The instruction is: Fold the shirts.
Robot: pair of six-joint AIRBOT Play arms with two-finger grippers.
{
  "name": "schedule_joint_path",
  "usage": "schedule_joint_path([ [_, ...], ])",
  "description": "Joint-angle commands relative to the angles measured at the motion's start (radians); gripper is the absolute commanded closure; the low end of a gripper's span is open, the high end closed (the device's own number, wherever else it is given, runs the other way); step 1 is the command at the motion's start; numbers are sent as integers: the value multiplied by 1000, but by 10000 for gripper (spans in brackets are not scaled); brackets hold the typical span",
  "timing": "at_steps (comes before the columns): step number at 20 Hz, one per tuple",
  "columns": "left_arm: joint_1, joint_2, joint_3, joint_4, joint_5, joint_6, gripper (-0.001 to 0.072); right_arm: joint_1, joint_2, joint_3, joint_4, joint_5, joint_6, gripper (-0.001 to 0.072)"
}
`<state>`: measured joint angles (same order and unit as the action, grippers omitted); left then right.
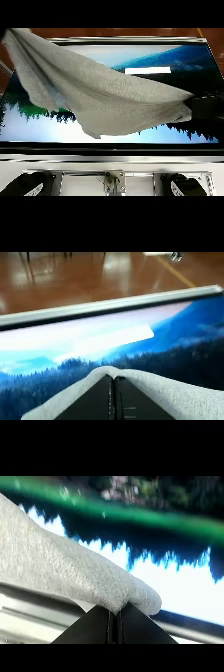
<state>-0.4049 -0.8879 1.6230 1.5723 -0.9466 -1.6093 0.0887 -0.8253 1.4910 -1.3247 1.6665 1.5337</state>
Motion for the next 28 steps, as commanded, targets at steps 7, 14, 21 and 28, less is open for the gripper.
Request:
schedule_joint_path([
  [7,-1,-523,0,-18,-3,0,670,0,-357,-267,-174,-283,27,652],
  [14,0,-814,0,-78,14,-1,669,0,-620,-278,-94,-610,37,651],
  [21,75,-850,53,-96,-109,-69,160,0,-658,-278,-69,-657,60,651],
  [28,380,-727,174,-104,-738,68,166,0,-652,-277,-132,-502,48,652],
])
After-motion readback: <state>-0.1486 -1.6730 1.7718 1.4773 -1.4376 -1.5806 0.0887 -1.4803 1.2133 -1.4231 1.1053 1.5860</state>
